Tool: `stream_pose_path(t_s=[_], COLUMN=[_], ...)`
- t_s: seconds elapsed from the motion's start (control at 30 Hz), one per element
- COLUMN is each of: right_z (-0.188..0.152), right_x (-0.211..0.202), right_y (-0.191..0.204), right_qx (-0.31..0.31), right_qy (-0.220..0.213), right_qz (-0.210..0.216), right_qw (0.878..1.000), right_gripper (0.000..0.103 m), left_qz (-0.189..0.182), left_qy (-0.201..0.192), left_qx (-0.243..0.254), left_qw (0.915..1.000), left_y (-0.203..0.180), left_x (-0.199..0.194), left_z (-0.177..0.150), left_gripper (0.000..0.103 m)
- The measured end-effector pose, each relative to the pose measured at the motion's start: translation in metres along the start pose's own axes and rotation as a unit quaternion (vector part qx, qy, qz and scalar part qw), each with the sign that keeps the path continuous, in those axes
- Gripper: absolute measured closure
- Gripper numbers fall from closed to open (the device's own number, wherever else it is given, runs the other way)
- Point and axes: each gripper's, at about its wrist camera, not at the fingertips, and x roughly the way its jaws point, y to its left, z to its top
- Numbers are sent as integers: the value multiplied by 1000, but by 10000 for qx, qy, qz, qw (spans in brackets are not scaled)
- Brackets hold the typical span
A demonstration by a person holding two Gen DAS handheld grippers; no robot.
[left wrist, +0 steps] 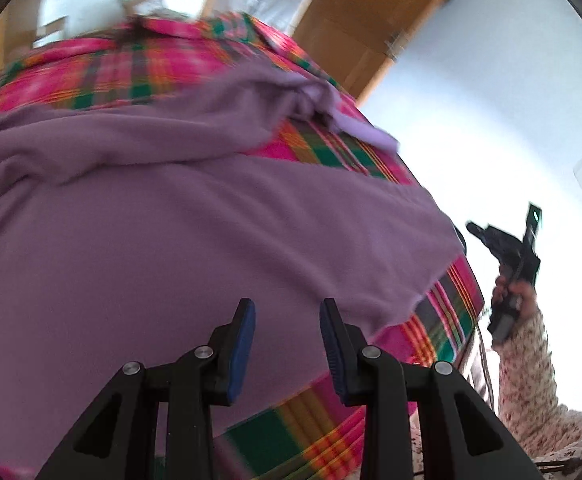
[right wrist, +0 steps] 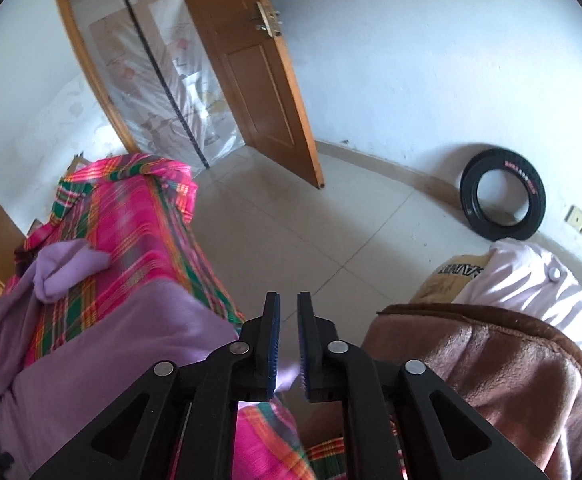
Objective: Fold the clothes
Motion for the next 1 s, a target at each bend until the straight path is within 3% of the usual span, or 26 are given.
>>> stream_pose_path(t_s=[0.07, 0.17, 0.43, 0.7, 0.83, 1.0], right_z=[-6, -22, -87, -131, -143, -146], right_x=[-9, -19, -30, -47, -57, -69], right_y=[16, 51, 140, 171, 165, 166], right_qx=[-141, -516, -1834, -2676, -2751, -2738], right_qy=[-38, 49, 536, 593, 563, 490], right_qz=[142, 682, 1723, 1773, 1698, 1752], right_qw=[9998, 9963, 9663, 9452, 9446, 9444], right_gripper=[83, 83, 82, 82, 82, 82], left_qz=[149, 396, 919, 915, 1024, 1208], left_qy=[-169, -366, -563, -771, -892, -1098], left_qx=[-215, -567, -1376, -1866, -2086, -2574], left_qw=[9995, 9969, 9846, 9751, 9685, 9524], left_y=[18, 47, 107, 139, 152, 176], left_x=[-15, -36, -72, -93, -107, -130], left_z=[-4, -16, -53, -85, -98, -118], left_gripper=[69, 69, 69, 69, 69, 69])
